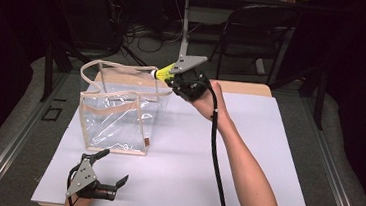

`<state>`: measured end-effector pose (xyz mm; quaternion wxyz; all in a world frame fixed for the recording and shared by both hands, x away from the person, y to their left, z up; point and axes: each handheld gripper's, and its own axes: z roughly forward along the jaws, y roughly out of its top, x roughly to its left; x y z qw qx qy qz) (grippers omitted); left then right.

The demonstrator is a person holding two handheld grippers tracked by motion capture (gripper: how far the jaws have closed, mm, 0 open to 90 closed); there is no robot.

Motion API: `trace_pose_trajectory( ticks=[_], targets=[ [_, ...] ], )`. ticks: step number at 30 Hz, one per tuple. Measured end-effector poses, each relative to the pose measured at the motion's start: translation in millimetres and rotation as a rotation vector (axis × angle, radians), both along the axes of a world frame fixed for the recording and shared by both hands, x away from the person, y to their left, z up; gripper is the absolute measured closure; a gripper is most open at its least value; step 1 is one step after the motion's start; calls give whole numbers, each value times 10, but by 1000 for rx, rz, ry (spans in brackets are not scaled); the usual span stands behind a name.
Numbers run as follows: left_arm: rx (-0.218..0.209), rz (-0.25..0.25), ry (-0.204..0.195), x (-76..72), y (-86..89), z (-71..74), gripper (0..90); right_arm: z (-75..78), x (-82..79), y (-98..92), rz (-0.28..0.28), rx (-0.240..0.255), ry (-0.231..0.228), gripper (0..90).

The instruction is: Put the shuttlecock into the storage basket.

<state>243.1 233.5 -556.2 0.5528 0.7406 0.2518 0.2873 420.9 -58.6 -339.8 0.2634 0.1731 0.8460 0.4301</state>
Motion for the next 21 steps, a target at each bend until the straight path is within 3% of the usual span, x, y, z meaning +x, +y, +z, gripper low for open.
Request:
trace_pose_trajectory(
  ticks=[21],
  targets=[
    [-1, -2, 0, 0, -7, -2, 0, -43, 30, 167, 8, -51, 1, 889]
  ],
)
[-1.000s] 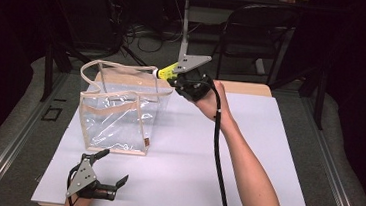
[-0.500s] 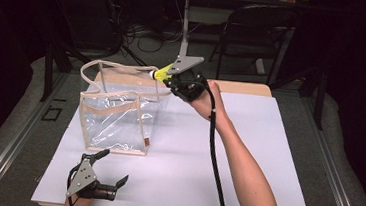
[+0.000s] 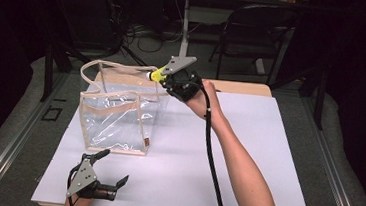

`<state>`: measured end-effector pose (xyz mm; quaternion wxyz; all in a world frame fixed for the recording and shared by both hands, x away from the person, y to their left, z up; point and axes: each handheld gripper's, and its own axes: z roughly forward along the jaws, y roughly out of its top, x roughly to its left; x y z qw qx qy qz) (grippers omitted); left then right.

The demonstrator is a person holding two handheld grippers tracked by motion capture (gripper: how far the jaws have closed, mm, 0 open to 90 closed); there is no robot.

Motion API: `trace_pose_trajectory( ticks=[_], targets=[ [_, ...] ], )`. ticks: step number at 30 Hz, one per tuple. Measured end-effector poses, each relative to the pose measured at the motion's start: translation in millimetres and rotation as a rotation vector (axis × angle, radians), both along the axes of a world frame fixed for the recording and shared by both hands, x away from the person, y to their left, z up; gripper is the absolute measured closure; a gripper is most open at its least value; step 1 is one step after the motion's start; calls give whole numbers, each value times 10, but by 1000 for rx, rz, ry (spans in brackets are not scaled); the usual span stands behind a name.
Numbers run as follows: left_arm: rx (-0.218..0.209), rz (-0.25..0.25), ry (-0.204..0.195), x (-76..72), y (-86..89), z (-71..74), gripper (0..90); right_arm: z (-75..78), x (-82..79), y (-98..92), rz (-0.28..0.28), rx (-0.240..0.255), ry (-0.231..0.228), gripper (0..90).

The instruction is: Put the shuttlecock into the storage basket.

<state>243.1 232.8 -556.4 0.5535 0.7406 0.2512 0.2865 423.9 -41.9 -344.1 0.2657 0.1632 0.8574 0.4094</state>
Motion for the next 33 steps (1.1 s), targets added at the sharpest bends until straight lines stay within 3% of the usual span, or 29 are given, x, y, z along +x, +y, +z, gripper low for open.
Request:
trace_pose_trajectory(
  ticks=[33],
  targets=[
    [-1, -8, -3, -1, 1, 3, 0, -50, 104, 200, 0, -35, 13, 888]
  ],
)
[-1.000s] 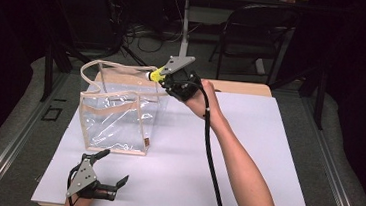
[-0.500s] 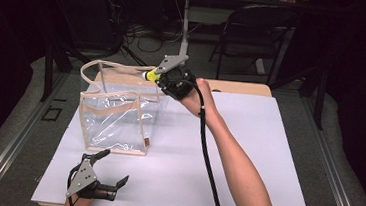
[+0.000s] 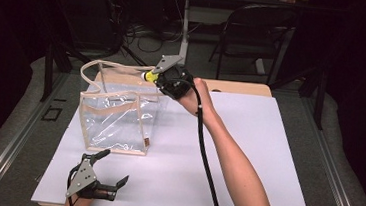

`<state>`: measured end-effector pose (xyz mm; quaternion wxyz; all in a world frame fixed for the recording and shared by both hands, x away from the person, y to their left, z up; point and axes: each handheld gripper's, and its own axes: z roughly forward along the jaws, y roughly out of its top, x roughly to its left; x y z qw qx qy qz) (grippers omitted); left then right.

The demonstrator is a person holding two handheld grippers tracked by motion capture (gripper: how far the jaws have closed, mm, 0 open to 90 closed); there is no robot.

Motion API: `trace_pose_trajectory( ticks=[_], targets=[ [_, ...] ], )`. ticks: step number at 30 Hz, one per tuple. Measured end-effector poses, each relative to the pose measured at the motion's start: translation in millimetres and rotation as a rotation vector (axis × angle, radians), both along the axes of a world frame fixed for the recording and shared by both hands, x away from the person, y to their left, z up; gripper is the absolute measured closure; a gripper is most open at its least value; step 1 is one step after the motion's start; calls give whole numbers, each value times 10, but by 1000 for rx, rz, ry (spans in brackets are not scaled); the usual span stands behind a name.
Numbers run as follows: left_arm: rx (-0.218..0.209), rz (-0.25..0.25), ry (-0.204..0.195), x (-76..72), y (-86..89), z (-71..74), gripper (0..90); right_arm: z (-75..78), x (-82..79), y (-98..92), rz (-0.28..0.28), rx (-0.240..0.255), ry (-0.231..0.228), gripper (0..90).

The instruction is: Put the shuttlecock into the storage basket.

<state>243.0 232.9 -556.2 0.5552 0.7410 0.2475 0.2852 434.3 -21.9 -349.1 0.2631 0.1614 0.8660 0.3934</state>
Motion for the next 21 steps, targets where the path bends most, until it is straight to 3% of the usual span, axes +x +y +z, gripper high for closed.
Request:
trace_pose_trajectory(
  ticks=[21],
  targets=[
    [1, -1, 0, -5, 5, 1, 0, -45, 34, 79, 2, -8, 5, 888]
  ],
)
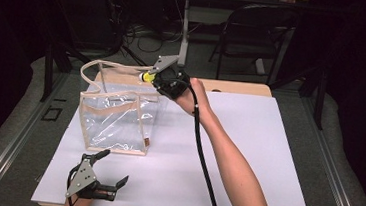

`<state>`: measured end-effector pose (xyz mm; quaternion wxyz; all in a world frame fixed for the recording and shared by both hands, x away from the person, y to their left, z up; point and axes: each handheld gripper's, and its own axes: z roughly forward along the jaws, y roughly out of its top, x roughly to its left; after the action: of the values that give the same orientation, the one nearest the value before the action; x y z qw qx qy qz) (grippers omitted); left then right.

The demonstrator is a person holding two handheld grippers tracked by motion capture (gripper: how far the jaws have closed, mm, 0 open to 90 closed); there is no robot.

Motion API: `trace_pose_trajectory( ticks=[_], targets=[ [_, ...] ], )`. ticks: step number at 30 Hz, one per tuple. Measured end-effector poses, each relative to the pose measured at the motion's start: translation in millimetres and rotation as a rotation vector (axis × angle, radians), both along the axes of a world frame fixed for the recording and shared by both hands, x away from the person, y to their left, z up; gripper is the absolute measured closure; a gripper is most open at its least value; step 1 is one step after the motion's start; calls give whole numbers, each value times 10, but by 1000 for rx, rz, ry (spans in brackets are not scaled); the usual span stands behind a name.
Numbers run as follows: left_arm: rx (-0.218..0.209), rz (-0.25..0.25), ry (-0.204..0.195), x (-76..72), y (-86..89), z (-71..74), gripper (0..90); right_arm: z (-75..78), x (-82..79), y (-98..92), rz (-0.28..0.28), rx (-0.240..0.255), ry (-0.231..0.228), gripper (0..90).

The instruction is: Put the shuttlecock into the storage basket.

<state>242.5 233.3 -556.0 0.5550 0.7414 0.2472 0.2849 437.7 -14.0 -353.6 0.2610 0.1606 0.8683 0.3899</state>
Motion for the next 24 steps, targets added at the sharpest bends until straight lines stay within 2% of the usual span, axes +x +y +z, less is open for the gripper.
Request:
trace_pose_trajectory(
  ticks=[24],
  targets=[
    [-1, 0, -1, -1, 3, 0, 0, -70, 47, 75, -1, -18, 22, 888]
  ],
)
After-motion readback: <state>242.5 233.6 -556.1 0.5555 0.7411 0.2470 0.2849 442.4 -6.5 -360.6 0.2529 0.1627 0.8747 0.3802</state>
